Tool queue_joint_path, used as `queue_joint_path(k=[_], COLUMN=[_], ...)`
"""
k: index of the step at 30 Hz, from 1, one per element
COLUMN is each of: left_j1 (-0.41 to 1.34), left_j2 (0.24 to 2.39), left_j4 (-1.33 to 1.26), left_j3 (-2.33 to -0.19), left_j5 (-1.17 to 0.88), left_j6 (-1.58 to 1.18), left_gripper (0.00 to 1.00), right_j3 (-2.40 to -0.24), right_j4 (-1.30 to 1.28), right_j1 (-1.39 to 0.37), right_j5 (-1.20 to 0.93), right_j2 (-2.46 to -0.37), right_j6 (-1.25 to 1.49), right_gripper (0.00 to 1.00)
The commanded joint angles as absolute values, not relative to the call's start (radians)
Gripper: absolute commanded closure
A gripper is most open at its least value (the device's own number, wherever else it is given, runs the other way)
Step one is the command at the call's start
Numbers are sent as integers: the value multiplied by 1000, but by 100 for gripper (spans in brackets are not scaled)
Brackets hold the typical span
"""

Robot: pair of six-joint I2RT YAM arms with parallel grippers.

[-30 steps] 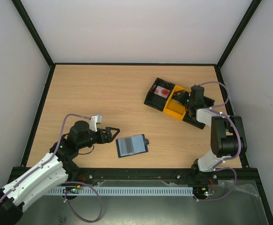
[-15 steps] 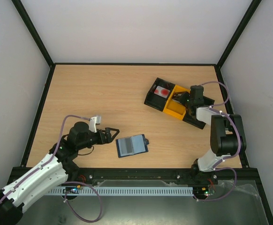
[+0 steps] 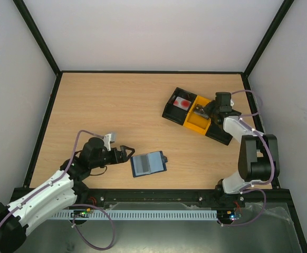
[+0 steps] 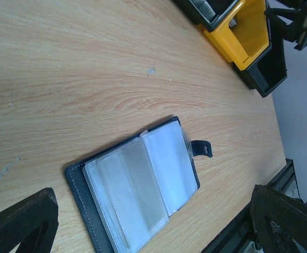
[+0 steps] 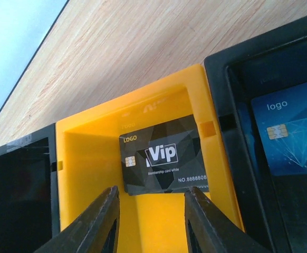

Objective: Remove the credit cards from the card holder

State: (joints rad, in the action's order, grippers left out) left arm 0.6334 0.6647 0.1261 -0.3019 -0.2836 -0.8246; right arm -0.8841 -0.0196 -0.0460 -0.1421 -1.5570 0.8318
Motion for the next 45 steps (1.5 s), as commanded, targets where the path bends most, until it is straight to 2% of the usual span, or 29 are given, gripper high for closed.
queue_joint_path(k=[1,12,25,34,45], left_j1=[628,630,635,635,635], left_j2=[683,800,891,872,793], left_j4=[85,-28,-267,-319,-238], left_j3=[-282,-250,-157,-98,-90], left_j5=[-332,-411,-469,-449,-420], left_j6=[-858,-983,-1087,-1153,-1165], left_gripper=[0,1,8,10,11], right_j3=[-921,-766,-577,-557,-664], right_j4=[-139,-147,-103,-3,48], right_j1=[-50,-202,-639,-897,-1071], right_j5=[-130,-306,-280,-228,-197], right_j2=[-1482,-1254,-1097,-1204,-1483], right_j6=[863,804,893,929,928], right_gripper=[64,62,62,64,67])
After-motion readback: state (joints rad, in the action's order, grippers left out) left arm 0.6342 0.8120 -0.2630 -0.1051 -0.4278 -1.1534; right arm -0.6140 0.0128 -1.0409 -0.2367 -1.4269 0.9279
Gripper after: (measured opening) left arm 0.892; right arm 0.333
